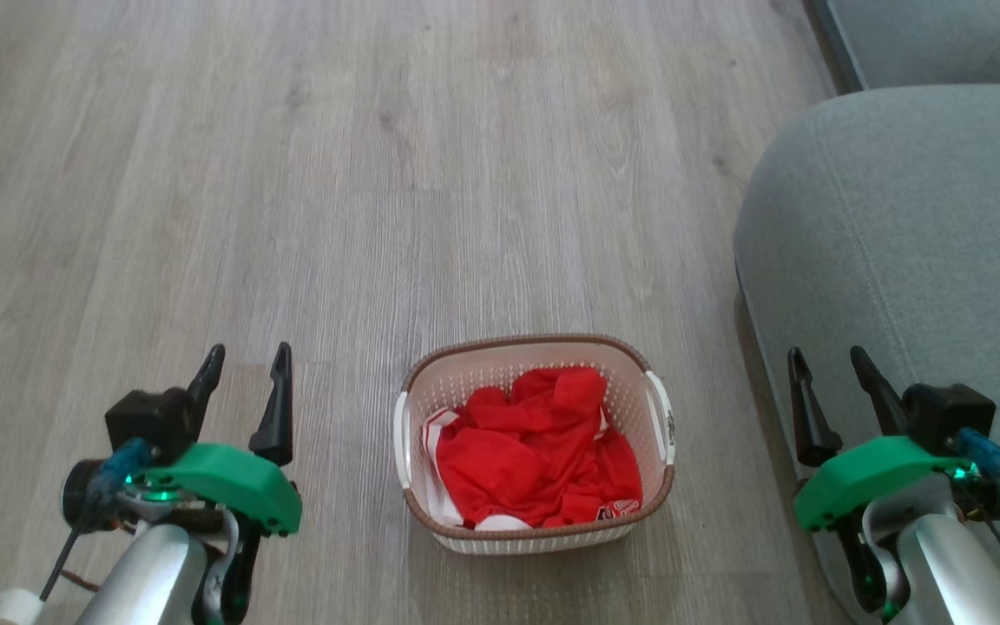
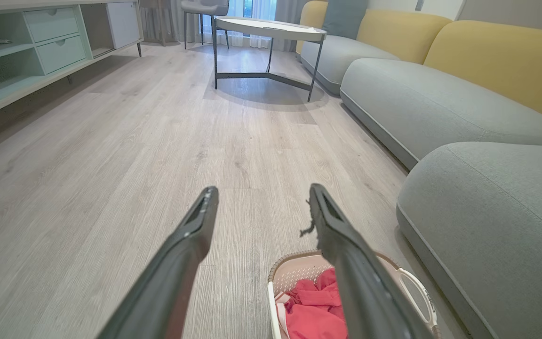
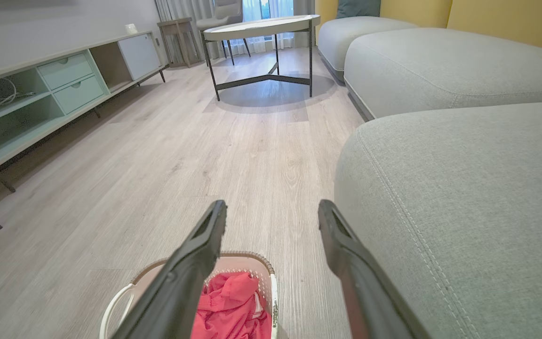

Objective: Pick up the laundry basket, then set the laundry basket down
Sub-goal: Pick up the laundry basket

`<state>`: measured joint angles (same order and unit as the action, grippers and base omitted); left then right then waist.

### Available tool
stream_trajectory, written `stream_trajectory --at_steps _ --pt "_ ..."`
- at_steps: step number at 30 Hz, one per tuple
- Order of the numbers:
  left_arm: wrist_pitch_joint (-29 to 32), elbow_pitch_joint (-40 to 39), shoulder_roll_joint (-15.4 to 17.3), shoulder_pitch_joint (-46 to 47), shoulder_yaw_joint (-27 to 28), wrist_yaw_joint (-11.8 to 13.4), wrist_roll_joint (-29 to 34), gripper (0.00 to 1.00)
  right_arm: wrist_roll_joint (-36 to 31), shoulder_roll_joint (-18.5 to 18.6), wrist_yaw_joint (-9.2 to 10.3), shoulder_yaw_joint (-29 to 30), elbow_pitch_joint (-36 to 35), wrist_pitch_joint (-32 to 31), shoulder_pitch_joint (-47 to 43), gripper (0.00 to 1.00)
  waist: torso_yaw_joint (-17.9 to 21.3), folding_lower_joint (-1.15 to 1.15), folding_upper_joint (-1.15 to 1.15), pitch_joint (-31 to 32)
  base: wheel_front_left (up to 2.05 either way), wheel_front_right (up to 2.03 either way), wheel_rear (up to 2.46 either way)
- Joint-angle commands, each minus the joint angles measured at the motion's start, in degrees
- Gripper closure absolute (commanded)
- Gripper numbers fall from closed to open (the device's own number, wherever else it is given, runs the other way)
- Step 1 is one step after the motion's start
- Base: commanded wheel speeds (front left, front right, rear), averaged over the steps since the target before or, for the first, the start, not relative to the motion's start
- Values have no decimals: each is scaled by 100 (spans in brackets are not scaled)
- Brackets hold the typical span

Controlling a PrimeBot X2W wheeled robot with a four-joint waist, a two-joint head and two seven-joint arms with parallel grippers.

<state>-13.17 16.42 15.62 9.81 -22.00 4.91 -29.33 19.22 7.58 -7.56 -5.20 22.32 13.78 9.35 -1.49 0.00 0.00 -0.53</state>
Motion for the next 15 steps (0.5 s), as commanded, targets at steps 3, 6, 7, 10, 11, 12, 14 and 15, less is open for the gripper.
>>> stream_trajectory --at_steps 3,6,7,10,11,12,14,15 --pt "-38 -200 190 421 176 47 31 0 -11 79 8 -64 -167 76 254 0 -4 0 0 -124 0 0 0" --pt "-49 -211 199 490 179 50 44 0 -39 77 8 -30 -180 81 313 0 -14 0 0 -289 0 0 0" --pt "-54 -210 200 519 181 50 48 0 -58 70 8 -15 -189 82 337 0 -16 0 0 -355 0 0 0" --pt "-68 -202 203 630 186 46 70 0 -99 35 8 38 -214 86 433 0 -21 0 0 -607 0 0 0" --pt "-74 -199 205 677 188 43 80 0 -115 26 8 61 -218 87 473 0 -24 0 0 -714 0 0 0" --pt "-79 -187 200 728 190 35 86 0 -134 13 8 84 -221 88 516 0 -28 0 0 -804 0 0 0" --pt "-92 -163 190 840 197 14 93 0 -184 -4 8 133 -216 91 615 0 -35 0 0 -1022 0 0 0" --pt "-97 -151 183 900 205 4 92 0 -200 -9 8 149 -210 93 675 0 -39 0 0 -1155 0 0 0"
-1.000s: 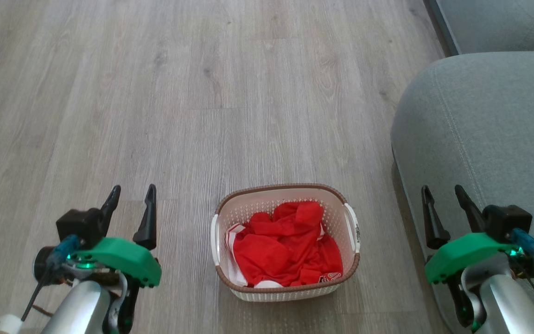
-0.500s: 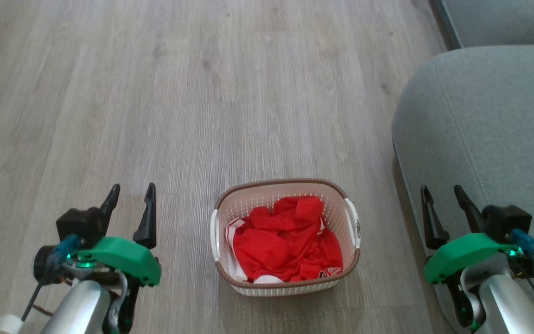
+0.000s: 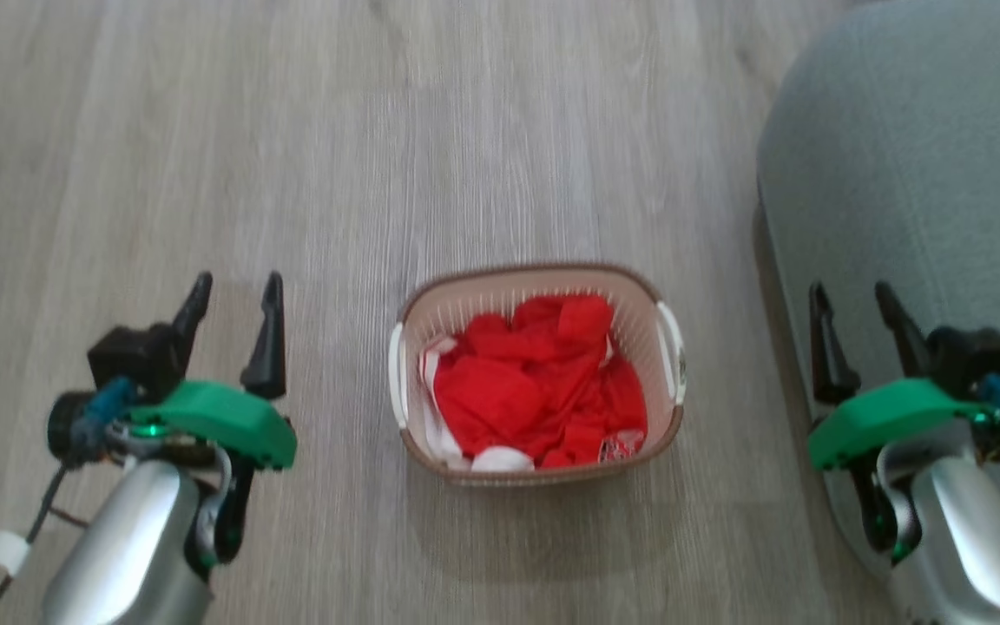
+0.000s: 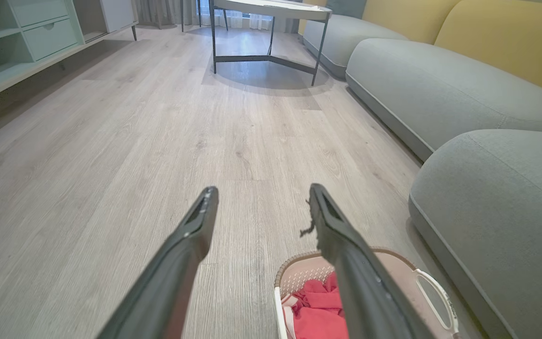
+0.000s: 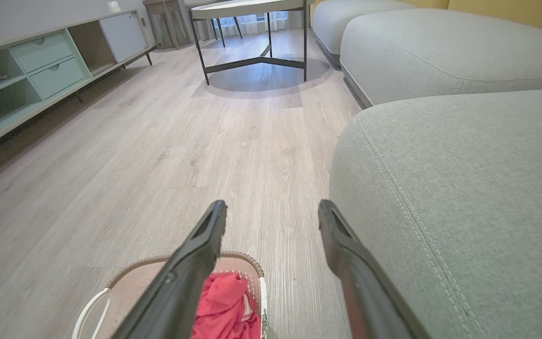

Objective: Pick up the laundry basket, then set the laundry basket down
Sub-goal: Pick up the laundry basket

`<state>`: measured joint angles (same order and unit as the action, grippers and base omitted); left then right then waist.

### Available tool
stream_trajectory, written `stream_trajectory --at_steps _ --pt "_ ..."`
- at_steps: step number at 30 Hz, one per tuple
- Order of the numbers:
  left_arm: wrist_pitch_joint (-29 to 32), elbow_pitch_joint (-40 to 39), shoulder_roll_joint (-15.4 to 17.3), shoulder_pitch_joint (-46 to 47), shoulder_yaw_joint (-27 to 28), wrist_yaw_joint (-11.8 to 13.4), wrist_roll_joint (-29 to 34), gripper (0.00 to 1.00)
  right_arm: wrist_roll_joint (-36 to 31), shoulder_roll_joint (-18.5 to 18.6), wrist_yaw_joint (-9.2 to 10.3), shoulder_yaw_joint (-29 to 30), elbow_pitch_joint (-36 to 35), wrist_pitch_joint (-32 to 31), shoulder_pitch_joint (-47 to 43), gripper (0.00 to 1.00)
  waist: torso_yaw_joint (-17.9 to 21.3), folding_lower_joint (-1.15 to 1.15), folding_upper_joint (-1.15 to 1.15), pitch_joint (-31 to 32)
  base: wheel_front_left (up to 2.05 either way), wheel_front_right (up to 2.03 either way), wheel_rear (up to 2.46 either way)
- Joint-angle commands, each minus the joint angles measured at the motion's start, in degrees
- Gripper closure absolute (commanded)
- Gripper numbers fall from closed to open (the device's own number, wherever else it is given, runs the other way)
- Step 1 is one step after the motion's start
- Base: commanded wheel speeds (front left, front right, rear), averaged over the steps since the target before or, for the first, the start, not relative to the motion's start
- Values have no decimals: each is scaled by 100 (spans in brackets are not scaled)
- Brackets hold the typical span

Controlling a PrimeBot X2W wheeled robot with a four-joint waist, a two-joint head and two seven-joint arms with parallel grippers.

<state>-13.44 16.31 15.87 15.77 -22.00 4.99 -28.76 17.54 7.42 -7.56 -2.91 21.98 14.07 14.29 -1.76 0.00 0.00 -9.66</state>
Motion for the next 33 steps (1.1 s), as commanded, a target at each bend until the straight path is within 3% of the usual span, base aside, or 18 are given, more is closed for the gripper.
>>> stream_trajectory --at_steps 1,9,19,33 --pt "-75 -107 151 367 209 -17 40 0 -54 2 8 -70 -156 66 241 0 -17 0 0 -336 0 0 0" --pt "-126 254 63 996 260 -215 76 0 -258 -73 8 31 21 81 800 0 -44 0 0 -1260 0 0 0" --pt "-153 1322 -200 2126 244 -753 157 0 -468 -206 8 44 501 91 1738 0 -57 0 0 -2465 0 0 0" --pt "-155 2940 -499 3340 -32 -1226 173 0 -654 -353 8 -164 1342 92 2725 0 27 0 0 -3420 0 0 0"
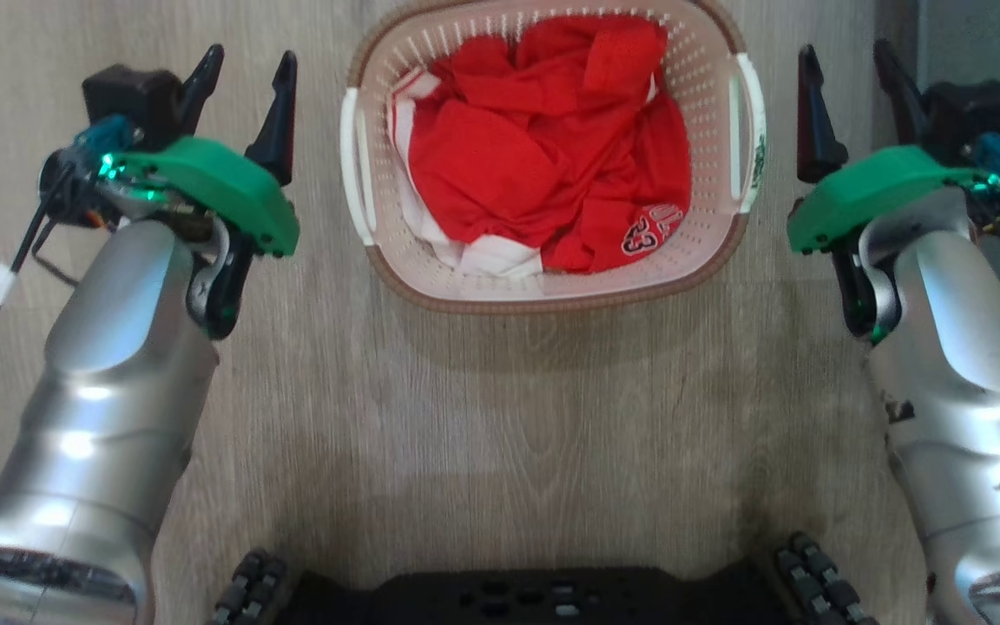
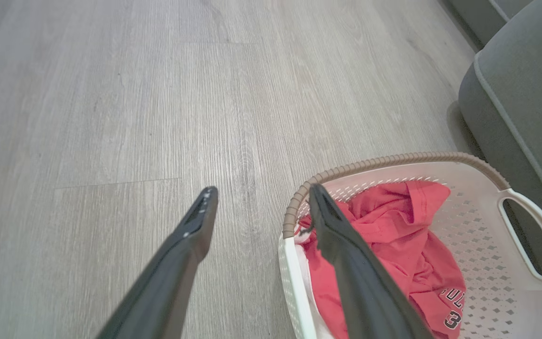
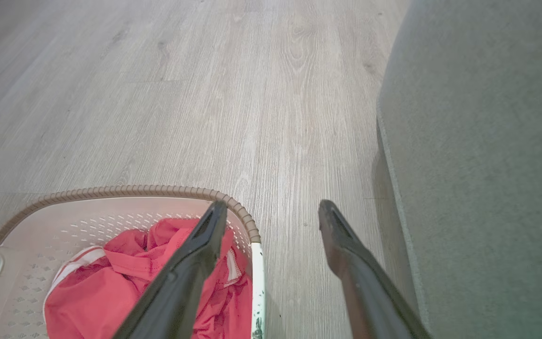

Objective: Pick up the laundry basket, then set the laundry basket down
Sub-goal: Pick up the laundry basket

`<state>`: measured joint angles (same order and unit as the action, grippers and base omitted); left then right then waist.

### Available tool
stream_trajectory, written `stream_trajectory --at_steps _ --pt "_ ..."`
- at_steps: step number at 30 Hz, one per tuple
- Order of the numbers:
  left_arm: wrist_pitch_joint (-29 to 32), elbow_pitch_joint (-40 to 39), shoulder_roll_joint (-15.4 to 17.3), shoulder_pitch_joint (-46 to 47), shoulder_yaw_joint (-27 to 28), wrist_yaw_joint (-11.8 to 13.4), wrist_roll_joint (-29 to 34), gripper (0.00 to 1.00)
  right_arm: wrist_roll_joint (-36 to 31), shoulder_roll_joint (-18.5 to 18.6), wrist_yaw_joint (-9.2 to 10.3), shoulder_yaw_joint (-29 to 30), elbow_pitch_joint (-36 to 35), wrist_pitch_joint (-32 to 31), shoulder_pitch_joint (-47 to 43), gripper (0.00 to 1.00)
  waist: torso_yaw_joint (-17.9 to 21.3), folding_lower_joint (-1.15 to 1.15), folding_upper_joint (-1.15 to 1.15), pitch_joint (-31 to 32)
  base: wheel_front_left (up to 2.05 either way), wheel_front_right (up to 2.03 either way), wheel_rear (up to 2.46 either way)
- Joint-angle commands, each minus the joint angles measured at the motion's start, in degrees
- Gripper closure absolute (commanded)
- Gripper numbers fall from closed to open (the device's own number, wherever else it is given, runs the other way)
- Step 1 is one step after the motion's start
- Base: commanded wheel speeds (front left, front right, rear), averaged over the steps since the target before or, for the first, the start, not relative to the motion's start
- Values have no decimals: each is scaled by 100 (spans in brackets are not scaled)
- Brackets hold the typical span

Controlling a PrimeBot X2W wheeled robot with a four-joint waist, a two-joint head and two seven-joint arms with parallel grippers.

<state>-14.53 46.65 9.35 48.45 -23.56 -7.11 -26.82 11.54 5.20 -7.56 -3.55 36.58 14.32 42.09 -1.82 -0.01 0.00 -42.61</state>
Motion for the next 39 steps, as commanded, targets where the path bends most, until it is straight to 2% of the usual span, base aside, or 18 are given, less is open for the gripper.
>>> stream_trajectory --at_steps 1,7,24,36,37,38,39 --pt "-46 -2 137 146 90 -24 -41 0 -58 -140 8 -114 -55 67 3 0 40 1 0 -185 0 0 0" --pt "-46 290 81 456 -445 -35 -392 0 -97 -190 8 -228 315 67 275 0 50 1 0 -515 0 0 0" --pt "-47 1092 285 992 -1904 -37 -1674 0 80 -231 8 -746 1038 68 808 0 127 1 0 -1078 0 0 0" --pt "-37 1356 345 1338 -2601 -37 -2404 0 161 -232 8 -937 1565 68 1132 0 82 1 0 -1348 0 0 0" --pt "-37 1359 342 1361 -2650 -37 -2472 0 174 -232 8 -951 1596 68 1161 13 75 1 0 -1361 0 0 0" --pt "-38 1358 339 1399 -2747 -37 -2609 100 206 -232 8 -987 1696 68 1200 100 57 1 0 -1380 0 0 0" --pt "-38 1353 335 1410 -2788 -37 -2691 100 217 -232 8 -1025 1746 68 1221 100 48 1 0 -1386 0 0 0"
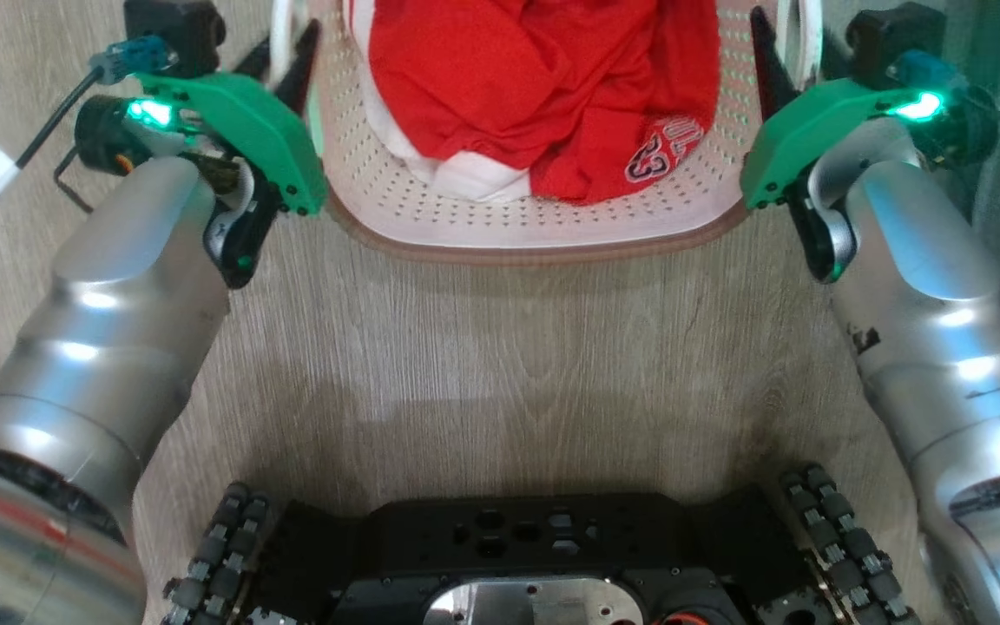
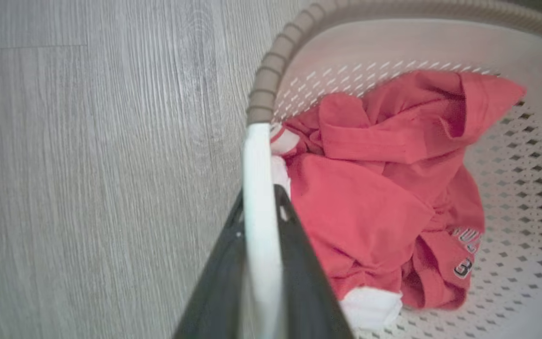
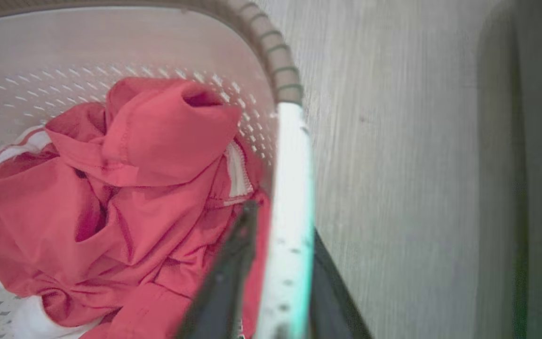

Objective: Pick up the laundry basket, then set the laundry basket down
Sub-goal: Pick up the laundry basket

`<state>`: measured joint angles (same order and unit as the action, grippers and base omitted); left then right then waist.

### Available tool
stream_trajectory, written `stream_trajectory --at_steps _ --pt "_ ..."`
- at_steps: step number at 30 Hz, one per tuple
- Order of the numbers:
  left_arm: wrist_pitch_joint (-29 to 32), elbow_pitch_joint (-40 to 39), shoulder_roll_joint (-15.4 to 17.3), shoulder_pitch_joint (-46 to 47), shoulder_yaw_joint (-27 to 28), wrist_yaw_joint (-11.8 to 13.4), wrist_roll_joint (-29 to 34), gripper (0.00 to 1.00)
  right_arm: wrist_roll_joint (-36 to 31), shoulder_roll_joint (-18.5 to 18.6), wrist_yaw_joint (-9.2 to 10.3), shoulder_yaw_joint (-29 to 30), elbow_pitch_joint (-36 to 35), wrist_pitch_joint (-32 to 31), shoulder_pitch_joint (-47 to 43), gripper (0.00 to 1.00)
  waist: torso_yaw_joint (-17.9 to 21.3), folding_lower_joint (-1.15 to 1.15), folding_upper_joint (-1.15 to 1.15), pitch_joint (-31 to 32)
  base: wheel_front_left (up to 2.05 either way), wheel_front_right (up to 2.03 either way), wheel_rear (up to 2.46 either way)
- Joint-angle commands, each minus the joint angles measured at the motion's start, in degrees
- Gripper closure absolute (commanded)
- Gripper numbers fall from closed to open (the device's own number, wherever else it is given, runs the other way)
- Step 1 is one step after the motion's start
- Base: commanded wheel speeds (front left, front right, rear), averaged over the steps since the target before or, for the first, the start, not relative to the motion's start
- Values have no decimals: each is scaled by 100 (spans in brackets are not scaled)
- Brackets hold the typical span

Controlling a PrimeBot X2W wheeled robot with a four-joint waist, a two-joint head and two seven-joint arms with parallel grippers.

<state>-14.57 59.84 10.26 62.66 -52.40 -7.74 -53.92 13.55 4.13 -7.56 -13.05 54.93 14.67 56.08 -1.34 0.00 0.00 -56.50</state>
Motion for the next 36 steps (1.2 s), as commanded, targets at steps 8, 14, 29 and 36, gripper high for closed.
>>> stream_trajectory --at_steps 8,14,29,36 --pt "-35 61 270 58 -259 26 -445 100 -10 -124 8 -68 75 32 -81 100 -47 0 0 -13 0 0 0" --pt "-37 122 225 123 -464 25 -714 100 -75 -124 8 18 221 33 -89 100 -105 0 0 89 0 0 0" --pt "658 157 202 121 -933 25 -1524 100 274 -125 8 -242 1207 -179 90 100 -117 0 0 928 0 0 0" --pt "1103 143 358 42 -1067 25 -1946 100 737 -125 8 -673 1413 -645 157 100 -37 0 0 1451 0 0 0"
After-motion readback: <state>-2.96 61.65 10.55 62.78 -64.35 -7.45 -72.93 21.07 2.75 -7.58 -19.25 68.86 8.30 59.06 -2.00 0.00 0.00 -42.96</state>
